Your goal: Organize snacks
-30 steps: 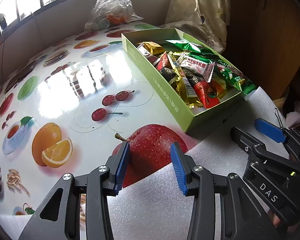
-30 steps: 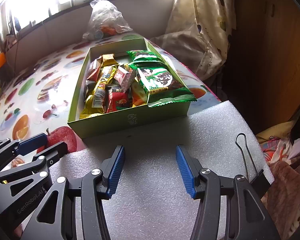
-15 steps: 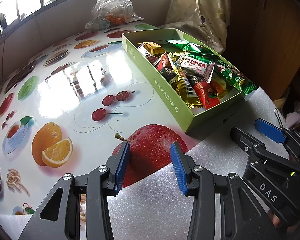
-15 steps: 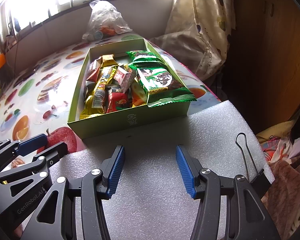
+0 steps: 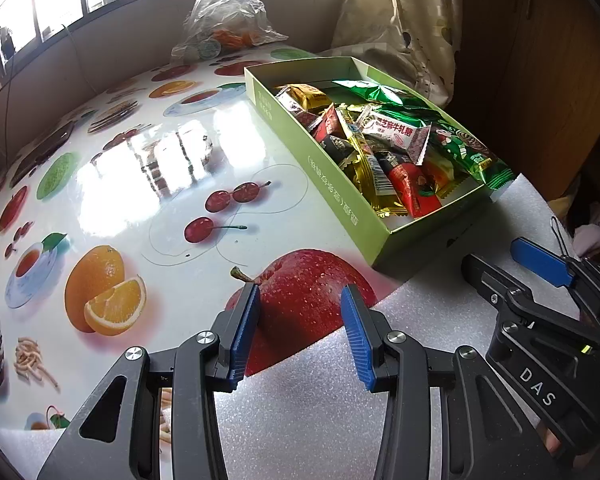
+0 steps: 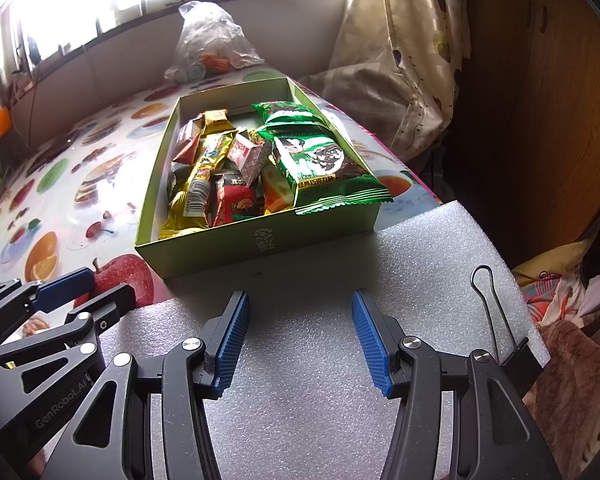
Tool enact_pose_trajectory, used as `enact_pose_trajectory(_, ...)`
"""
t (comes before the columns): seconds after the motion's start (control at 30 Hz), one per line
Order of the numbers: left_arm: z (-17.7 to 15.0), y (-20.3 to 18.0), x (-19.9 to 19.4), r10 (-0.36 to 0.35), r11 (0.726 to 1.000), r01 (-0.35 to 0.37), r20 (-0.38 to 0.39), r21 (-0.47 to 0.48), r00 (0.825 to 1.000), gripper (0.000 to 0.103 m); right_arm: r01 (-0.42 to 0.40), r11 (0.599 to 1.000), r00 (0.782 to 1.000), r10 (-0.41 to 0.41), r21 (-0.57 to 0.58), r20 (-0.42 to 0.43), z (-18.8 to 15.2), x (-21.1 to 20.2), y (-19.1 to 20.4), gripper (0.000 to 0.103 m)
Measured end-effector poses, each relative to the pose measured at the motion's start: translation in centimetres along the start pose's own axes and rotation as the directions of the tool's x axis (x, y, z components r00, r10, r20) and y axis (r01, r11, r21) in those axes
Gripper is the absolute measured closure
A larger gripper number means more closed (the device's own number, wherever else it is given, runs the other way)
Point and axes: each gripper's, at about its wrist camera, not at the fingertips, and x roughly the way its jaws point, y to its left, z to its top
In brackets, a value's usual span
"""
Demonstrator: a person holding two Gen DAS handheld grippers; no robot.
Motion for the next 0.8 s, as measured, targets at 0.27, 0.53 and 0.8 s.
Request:
enact_pose_trajectory(0.27, -0.02, -0.04, 0.00, -0.001, 1.000, 0.001, 0.000, 0.000, 1.000, 0.060, 0.000, 1.000, 1.000, 0.000, -0.001, 0.000, -0.01, 0.02, 0.00, 0.050)
enact_pose_trajectory(0.53, 0.00, -0.03, 0.00, -0.001, 1.000, 0.001, 0.001, 0.000, 1.000, 0.060, 0.000, 1.000, 1.000, 0.000, 0.000, 0.001, -0.02, 0.02, 0.00, 0.050)
enact_pose_trajectory(0.8, 0.00, -0.06, -0.01, 0.000, 1.000, 0.000, 0.001, 0.000, 1.000, 0.060, 0.000, 1.000, 1.000, 0.000, 0.000, 0.001, -0.04, 0.02, 0.00, 0.050)
